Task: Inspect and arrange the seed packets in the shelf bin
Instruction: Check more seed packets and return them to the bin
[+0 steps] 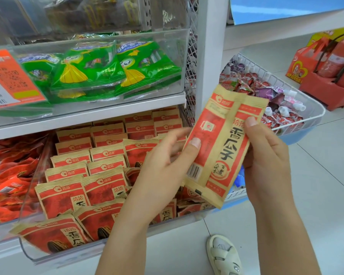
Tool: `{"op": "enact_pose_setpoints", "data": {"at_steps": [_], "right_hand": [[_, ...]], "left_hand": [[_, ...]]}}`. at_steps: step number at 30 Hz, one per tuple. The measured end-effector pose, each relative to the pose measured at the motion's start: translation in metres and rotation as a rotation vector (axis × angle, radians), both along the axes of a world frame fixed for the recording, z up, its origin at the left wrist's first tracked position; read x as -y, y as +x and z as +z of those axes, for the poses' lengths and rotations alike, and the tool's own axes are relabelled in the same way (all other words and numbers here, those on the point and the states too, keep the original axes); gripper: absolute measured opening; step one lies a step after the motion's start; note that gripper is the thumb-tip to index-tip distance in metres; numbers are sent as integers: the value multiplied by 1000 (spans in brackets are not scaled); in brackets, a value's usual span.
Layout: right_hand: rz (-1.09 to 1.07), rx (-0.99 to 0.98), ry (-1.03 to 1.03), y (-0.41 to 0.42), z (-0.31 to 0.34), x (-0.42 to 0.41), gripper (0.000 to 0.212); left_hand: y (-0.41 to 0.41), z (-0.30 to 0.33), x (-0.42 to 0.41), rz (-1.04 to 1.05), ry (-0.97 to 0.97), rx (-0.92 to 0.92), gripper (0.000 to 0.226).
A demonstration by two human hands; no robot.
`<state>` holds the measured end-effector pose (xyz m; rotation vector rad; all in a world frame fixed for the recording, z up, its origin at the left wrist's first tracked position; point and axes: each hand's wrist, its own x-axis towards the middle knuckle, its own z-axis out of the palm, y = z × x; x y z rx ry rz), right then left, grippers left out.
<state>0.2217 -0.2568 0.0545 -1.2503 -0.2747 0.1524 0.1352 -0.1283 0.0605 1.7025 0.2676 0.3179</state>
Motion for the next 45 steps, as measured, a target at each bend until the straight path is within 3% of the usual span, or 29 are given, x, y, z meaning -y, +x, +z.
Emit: {"op": "enact_pose_setpoints", "data": {"at_steps": [3,8,11,16,20,26,30,33,37,45], "right_hand": [[11,-22,15,1,1,2,27],[290,53,-120,2,1,2,32],[356,60,-143,0,0,3,22],[249,80,-39,-2,2,1,22],[184,101,-14,-3,2,0,21],[192,91,-40,-3,2,1,21],[177,98,-58,-4,1,0,19],[140,113,-84,-6,2,-2,19],[117,122,-114,-5,5,1,17],[114,157,-146,-7,5,-1,13]], "left_hand": [[0,1,-1,-59,-65,13,30],[2,-1,-3,40,-178,129,30],[3,1,-2,62,-195,165,31],[1,-2,-5,138,64,179,37],[1,-6,-2,172,479,138,41],[1,-9,-6,191,575,134,32],[1,-10,-3,171,799,182,15],[2,-9,0,129,920,194,15],[2,-12,-5,44,790,184,16],[7,-22,-14,83,573,136,13]]}}
